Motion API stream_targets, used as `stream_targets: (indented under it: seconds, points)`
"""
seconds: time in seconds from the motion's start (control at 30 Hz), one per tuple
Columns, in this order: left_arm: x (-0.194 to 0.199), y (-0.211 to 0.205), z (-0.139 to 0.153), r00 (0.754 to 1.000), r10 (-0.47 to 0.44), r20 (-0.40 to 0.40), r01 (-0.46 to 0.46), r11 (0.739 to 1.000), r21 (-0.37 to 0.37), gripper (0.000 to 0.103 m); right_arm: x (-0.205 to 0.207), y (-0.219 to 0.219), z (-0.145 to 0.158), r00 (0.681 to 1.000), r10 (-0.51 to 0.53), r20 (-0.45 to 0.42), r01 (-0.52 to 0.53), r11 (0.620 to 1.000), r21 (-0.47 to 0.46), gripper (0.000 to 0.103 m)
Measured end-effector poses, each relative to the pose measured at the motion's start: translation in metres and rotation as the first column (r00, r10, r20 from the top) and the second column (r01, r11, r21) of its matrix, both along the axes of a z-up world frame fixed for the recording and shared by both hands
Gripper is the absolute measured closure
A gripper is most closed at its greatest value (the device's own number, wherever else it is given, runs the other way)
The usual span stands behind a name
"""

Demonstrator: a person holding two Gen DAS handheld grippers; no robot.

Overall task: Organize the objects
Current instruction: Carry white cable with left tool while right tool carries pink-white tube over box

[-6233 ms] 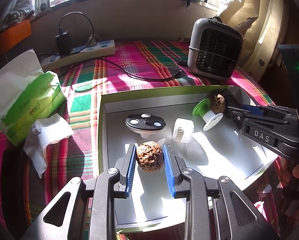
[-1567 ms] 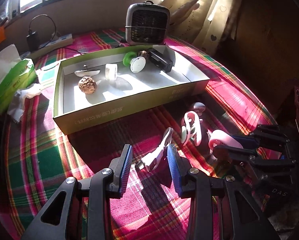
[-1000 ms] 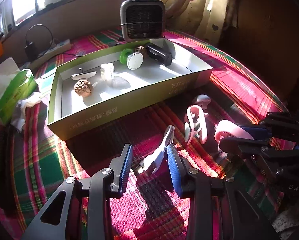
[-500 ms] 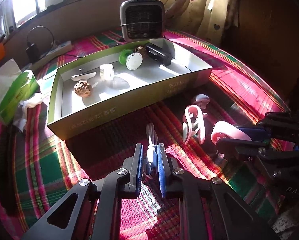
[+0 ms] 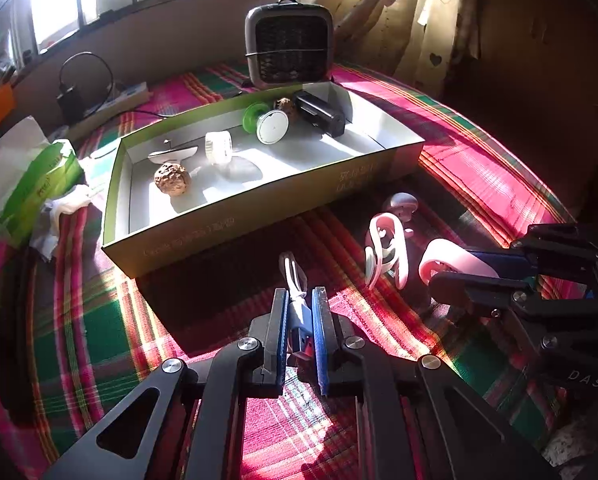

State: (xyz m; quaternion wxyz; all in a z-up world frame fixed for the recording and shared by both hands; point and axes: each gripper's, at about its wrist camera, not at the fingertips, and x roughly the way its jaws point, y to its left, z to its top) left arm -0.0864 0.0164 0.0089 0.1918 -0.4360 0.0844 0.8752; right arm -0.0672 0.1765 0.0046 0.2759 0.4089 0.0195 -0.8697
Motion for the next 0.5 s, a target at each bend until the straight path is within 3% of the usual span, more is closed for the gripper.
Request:
stream_targets:
  seconds: [0.5]
  points:
    - [0.002, -0.005, 0.011, 1.000, 0.010, -0.026, -0.009, 1.000, 0.024, 0.093, -0.002, -0.002, 0.007, 1.000, -0.003, -0.021, 0.003, 1.000, -0.004, 0.084]
